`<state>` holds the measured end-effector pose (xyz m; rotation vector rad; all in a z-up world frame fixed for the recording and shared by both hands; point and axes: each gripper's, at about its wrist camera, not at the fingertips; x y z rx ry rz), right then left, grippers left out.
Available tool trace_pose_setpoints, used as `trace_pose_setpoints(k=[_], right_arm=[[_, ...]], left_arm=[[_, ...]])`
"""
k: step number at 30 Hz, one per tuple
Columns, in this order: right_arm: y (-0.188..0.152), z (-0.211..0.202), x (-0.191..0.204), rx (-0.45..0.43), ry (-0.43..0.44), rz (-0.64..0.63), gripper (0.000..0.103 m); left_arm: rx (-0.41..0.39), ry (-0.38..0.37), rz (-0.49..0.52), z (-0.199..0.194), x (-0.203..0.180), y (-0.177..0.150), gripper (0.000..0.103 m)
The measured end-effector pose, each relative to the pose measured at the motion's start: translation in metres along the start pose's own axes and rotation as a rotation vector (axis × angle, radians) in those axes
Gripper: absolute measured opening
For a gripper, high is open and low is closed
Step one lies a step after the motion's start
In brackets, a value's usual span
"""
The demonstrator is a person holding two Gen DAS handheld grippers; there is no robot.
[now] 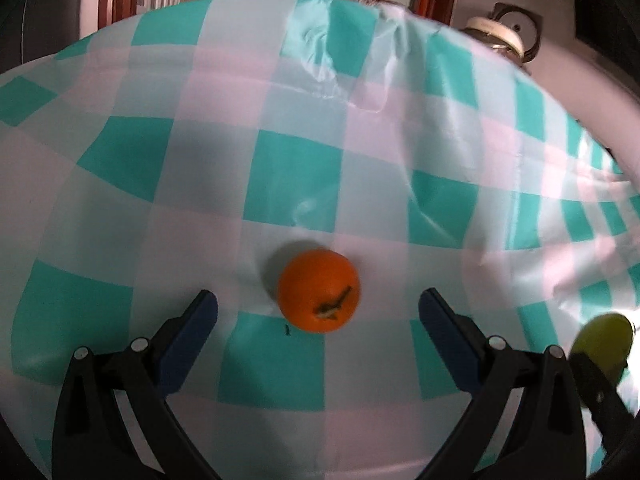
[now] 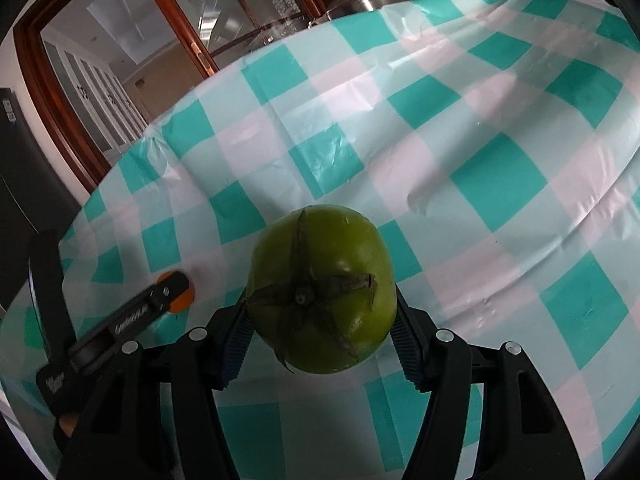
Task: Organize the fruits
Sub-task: 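Grasp the last green tomato with the right tool while the left tool grasps the mandarin, then carry the green tomato and the mandarin over the white box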
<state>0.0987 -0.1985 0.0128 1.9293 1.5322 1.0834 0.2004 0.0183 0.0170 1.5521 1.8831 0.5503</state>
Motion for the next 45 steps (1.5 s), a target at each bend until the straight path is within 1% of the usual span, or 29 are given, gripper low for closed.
trace_pose_setpoints(k=[1, 5, 6, 7, 8, 11, 12, 15, 16, 18, 20, 21, 23, 27, 29, 31, 34, 36, 42, 45], right_arm=[[0.000, 0.001, 0.001, 0.002, 0.001, -0.005, 0.062], [-0.001, 0.002, 0.003, 0.005, 0.002, -0.016, 0.062], [-0.001, 0.003, 0.003, 0.007, 0.002, -0.017, 0.062], [-0.002, 0.003, 0.003, 0.008, 0.000, -0.017, 0.062], [-0.002, 0.003, 0.004, 0.007, -0.001, -0.021, 0.062], [-0.003, 0.003, 0.006, 0.007, -0.004, -0.032, 0.062], [-0.003, 0.004, 0.007, 0.008, -0.003, -0.033, 0.062], [-0.003, 0.006, 0.005, 0.013, 0.017, -0.019, 0.062], [-0.003, 0.006, 0.003, 0.013, 0.018, -0.013, 0.062], [-0.003, 0.007, -0.001, 0.009, 0.029, 0.007, 0.062], [-0.004, 0.005, -0.006, 0.002, 0.036, 0.023, 0.062], [-0.004, 0.004, -0.007, -0.002, 0.038, 0.028, 0.062], [-0.005, 0.003, -0.009, -0.011, 0.043, 0.033, 0.062], [-0.005, 0.005, -0.010, -0.009, 0.049, 0.035, 0.062], [-0.005, 0.005, -0.010, -0.011, 0.050, 0.038, 0.062], [-0.005, 0.005, -0.010, -0.010, 0.050, 0.041, 0.062], [-0.005, 0.006, -0.009, -0.012, 0.046, 0.031, 0.062], [-0.005, 0.007, -0.008, -0.009, 0.050, 0.025, 0.062], [-0.005, 0.008, -0.008, -0.006, 0.072, 0.021, 0.062], [-0.005, 0.006, -0.010, -0.020, 0.084, 0.029, 0.062]], left_arm=[[0.005, 0.008, 0.000, 0.002, 0.002, 0.001, 0.099], [0.040, 0.060, 0.027, 0.013, -0.003, 0.001, 0.083], [0.047, 0.069, 0.032, 0.015, -0.004, 0.001, 0.081], [0.050, 0.076, 0.033, 0.016, -0.004, 0.002, 0.077], [0.055, 0.080, 0.031, 0.018, -0.003, 0.002, 0.067], [0.071, 0.054, 0.028, 0.020, 0.000, 0.002, 0.046], [0.069, 0.032, 0.029, 0.020, 0.001, 0.001, 0.045], [0.053, 0.006, 0.013, 0.014, 0.005, 0.000, 0.044], [0.024, -0.004, 0.005, 0.007, 0.008, -0.001, 0.044], [-0.006, -0.014, 0.008, -0.006, 0.011, -0.008, 0.044], [-0.022, -0.057, -0.014, -0.025, 0.014, -0.018, 0.044], [-0.020, -0.104, -0.038, -0.036, 0.016, -0.025, 0.044], [-0.019, -0.148, -0.067, -0.054, 0.016, -0.042, 0.044], [-0.011, -0.166, -0.029, -0.091, 0.013, -0.092, 0.044], [-0.004, -0.177, -0.029, -0.101, 0.014, -0.106, 0.044], [-0.013, -0.177, -0.019, -0.114, 0.015, -0.118, 0.044], [-0.035, -0.198, 0.009, -0.121, 0.009, -0.123, 0.044], [-0.032, -0.196, 0.026, -0.120, 0.006, -0.124, 0.044], [-0.006, -0.215, -0.036, -0.111, 0.017, -0.114, 0.044], [0.011, -0.219, -0.069, -0.108, 0.022, -0.111, 0.044]])
Point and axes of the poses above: each gripper's, at about its wrist camera, not at the fingertips, and z roughly the way its jaws point, x to its left, y to its top, and after that the axes turned 8 degrees about -z, right-handed
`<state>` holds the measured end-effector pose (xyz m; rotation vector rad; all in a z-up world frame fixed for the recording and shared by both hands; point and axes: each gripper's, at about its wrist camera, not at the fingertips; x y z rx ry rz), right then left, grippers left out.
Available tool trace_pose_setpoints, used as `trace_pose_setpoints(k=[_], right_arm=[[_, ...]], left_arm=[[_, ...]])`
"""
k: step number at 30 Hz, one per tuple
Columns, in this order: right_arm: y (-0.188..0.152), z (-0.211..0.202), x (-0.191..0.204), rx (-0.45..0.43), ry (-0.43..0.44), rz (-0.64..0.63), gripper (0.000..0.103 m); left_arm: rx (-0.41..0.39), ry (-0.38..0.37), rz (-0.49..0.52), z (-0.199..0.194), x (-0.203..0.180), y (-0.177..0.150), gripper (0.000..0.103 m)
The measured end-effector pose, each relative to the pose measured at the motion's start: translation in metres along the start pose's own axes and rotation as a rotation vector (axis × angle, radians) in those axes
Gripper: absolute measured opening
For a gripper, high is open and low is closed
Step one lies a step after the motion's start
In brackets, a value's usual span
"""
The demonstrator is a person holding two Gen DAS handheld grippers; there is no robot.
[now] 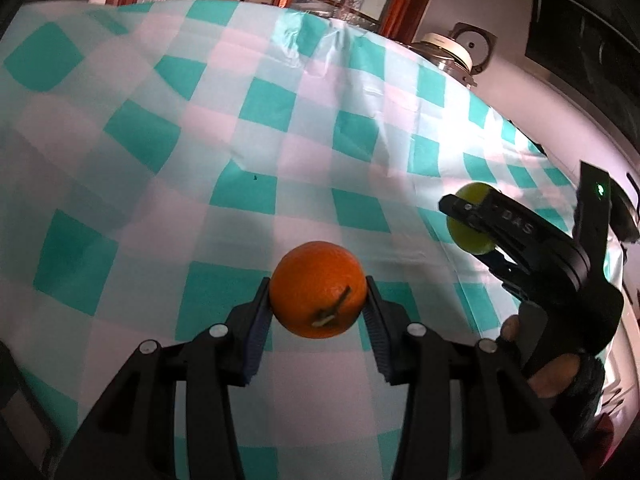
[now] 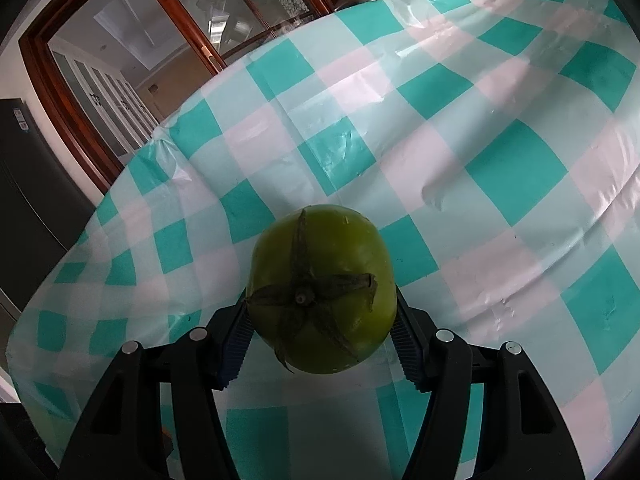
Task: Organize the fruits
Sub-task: 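Carry the green tomato and the mandarin over the white box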
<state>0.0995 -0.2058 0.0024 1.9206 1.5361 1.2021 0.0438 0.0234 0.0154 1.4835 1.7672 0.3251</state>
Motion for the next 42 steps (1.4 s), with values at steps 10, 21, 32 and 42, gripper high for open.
trace_pose_setpoints(k=[10, 21, 32, 42], right_arm=[[-0.017, -0.036, 0.004, -0.056, 0.012, -0.005, 0.062], [-0.116, -0.177, 0.011, -0.038, 0.034, -0.092, 0.062], [-0.149, -0.272, -0.022, -0.084, 0.002, -0.133, 0.062], [-0.180, -0.348, -0.105, -0.125, -0.163, -0.071, 0.062]], left_arm=[[0.016, -0.002, -0.020, -0.005, 0.003, 0.001, 0.044], [-0.063, -0.028, 0.063, -0.082, -0.007, -0.054, 0.044], [-0.027, -0.111, 0.188, -0.120, -0.052, -0.112, 0.044], [0.004, -0.238, 0.483, -0.150, -0.138, -0.186, 0.044]])
Point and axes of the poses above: each gripper's, at about its wrist camera, not at the fingertips, and z roughly the way its jaws point, x to its left, y to its top, and after that the axes turned 8 degrees about -z, right-handed
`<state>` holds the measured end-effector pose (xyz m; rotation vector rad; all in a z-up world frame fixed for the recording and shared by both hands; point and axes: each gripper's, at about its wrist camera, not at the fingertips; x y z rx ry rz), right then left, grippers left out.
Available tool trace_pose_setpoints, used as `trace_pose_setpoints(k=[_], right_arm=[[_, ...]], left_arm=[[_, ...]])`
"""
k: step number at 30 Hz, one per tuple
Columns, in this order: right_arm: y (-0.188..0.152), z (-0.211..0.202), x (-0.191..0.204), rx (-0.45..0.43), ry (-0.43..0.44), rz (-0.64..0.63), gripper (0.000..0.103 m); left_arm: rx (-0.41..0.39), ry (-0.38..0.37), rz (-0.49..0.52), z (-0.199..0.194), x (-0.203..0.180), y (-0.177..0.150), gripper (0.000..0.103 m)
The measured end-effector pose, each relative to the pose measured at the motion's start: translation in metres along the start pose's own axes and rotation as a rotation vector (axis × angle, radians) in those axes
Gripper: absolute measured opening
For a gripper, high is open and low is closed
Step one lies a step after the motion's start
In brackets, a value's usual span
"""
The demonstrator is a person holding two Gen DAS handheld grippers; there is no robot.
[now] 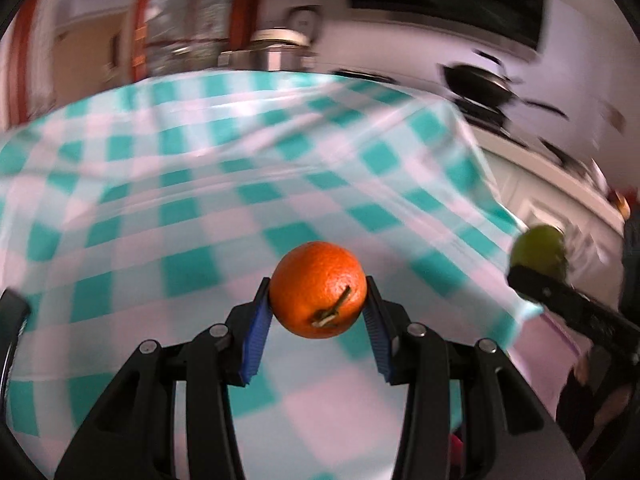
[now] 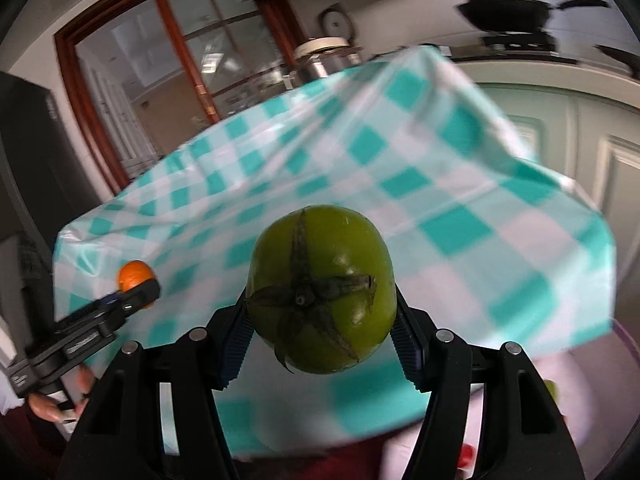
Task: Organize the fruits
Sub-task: 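Carry the green tomato and the mandarin over the white box, then open both tools to drop the fruits into the box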
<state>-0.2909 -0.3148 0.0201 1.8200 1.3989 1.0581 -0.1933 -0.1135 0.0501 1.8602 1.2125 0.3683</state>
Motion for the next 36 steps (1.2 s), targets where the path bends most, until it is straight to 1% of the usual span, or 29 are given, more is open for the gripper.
trace_pose_setpoints(k=[1, 3, 4, 7, 10, 12, 13, 15, 17, 18, 19, 21, 22, 24, 25, 28, 29, 31, 36], right_arm=[[-0.004, -0.005, -0.010, 0.002, -0.020, 0.006, 0.062], [-0.017, -0.019, -0.033, 0.006, -0.072, 0.022, 0.062], [-0.021, -0.022, -0.040, 0.009, -0.089, 0.026, 0.062], [-0.041, -0.037, -0.071, 0.031, -0.172, 0.035, 0.062], [-0.067, -0.047, -0.105, 0.083, -0.263, 0.059, 0.062], [-0.081, -0.050, -0.124, 0.121, -0.302, 0.078, 0.062], [-0.086, -0.050, -0.132, 0.141, -0.317, 0.085, 0.061], [-0.098, -0.045, -0.152, 0.213, -0.372, 0.094, 0.061], [-0.108, -0.038, -0.170, 0.289, -0.409, 0.097, 0.061], [-0.112, -0.034, -0.178, 0.318, -0.419, 0.102, 0.061], [-0.116, -0.031, -0.185, 0.345, -0.429, 0.112, 0.061], [-0.125, -0.022, -0.203, 0.406, -0.451, 0.147, 0.061], [-0.127, -0.016, -0.208, 0.426, -0.456, 0.157, 0.061], [-0.133, -0.006, -0.222, 0.479, -0.465, 0.174, 0.061], [-0.135, -0.001, -0.227, 0.501, -0.466, 0.177, 0.061], [-0.139, 0.016, -0.241, 0.565, -0.479, 0.161, 0.061], [-0.139, 0.021, -0.245, 0.581, -0.482, 0.157, 0.061], [-0.139, 0.028, -0.251, 0.586, -0.473, 0.163, 0.061], [-0.138, 0.041, -0.262, 0.590, -0.464, 0.182, 0.061]], left_arm=[[0.008, -0.028, 0.046, 0.000, -0.017, -0.005, 0.044], [0.019, -0.063, 0.103, 0.001, -0.038, -0.012, 0.044], [0.029, -0.092, 0.145, 0.002, -0.054, -0.017, 0.044], [0.066, -0.156, 0.221, 0.006, -0.085, -0.027, 0.044], [0.120, -0.214, 0.306, 0.016, -0.120, -0.041, 0.044], [0.153, -0.242, 0.361, 0.022, -0.138, -0.052, 0.044], [0.181, -0.263, 0.401, 0.026, -0.152, -0.060, 0.044], [0.239, -0.300, 0.459, 0.038, -0.174, -0.074, 0.044], [0.333, -0.349, 0.523, 0.055, -0.200, -0.093, 0.044], [0.363, -0.363, 0.547, 0.061, -0.208, -0.101, 0.044], [0.409, -0.377, 0.594, 0.071, -0.222, -0.114, 0.044], [0.473, -0.389, 0.655, 0.085, -0.239, -0.134, 0.044], [0.536, -0.403, 0.702, 0.095, -0.249, -0.150, 0.044], [0.613, -0.414, 0.757, 0.107, -0.260, -0.171, 0.044], [0.674, -0.420, 0.791, 0.115, -0.266, -0.186, 0.044], [0.764, -0.422, 0.857, 0.130, -0.274, -0.214, 0.044], [0.786, -0.420, 0.872, 0.133, -0.275, -0.220, 0.044], [0.802, -0.408, 0.896, 0.138, -0.276, -0.231, 0.044], [0.806, -0.368, 0.919, 0.151, -0.281, -0.241, 0.044]])
Point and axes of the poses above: each gripper's, at about its wrist camera, not at the fingertips, and z roughly the way its jaws point, x to its left, y to its top, and after that the axes turned 8 degrees about -z, right-handed
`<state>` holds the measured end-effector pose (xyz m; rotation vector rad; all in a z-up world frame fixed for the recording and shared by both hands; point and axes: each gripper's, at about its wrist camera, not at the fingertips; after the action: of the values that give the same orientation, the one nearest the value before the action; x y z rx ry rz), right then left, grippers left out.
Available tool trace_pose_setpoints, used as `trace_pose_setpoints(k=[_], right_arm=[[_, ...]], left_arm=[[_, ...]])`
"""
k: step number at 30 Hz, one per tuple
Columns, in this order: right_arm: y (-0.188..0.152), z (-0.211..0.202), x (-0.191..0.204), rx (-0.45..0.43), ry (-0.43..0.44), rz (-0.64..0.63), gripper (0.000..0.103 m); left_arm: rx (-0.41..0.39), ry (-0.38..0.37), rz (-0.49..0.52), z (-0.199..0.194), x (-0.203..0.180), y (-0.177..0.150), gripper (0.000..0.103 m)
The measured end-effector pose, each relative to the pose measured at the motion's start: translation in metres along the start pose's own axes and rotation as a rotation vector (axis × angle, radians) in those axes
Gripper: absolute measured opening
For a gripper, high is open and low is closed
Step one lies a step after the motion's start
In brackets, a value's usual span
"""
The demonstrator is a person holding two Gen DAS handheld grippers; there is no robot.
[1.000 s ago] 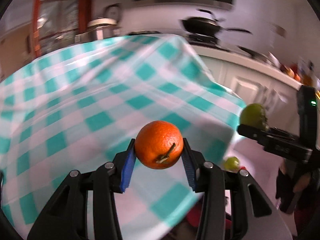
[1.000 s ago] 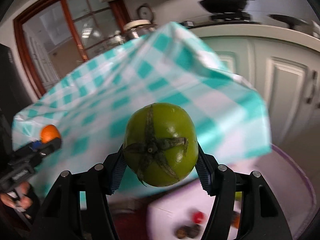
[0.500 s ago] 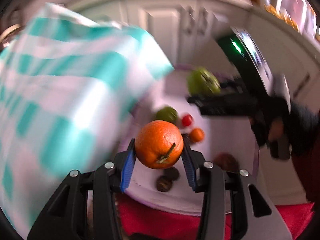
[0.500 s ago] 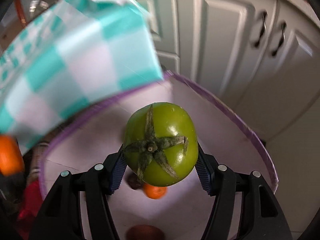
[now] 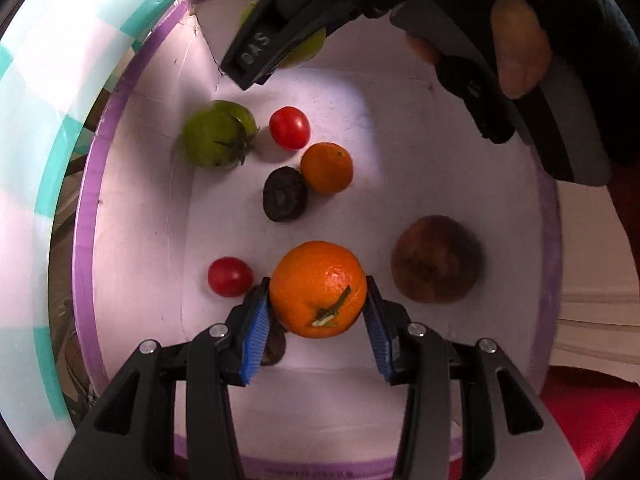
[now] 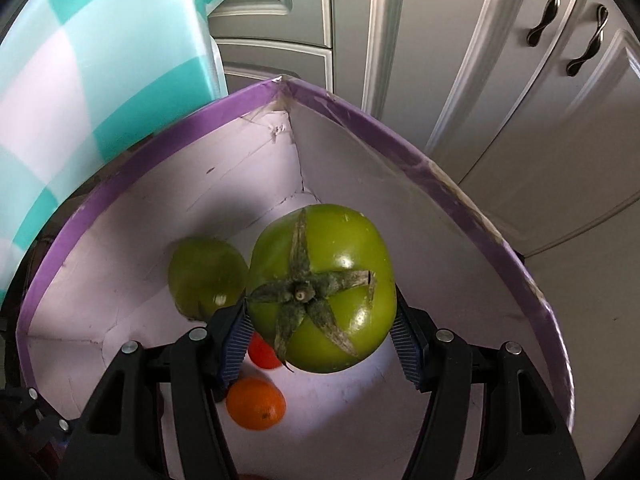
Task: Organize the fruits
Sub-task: 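Open both tools to drop the fruits into the box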
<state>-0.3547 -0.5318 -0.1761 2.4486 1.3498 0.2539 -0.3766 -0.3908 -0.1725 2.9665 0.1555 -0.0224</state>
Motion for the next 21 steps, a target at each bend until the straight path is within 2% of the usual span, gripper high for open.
trace_pose_setpoints(k=[4, 21], right_arm=[[0.007, 0.011, 0.000, 0.018, 0.007, 0.008, 0.061], [0.027, 0.034, -0.010, 0.106, 0.008, 0.013, 0.062]], left_arm=[[0.011, 0.020, 0.023, 0.011, -0.007, 0.003, 0.044], [0.113, -0.004, 0.025, 0.042, -0.002, 0.004, 0.044]])
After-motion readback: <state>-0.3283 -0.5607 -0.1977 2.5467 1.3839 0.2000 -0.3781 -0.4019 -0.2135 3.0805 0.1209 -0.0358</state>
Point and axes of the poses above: each gripper's, at about its wrist camera, not at the fingertips, and z roughly the way its jaws point, x to its left, y to its top, and after that the axes turned 8 degrees about -z, right-handed
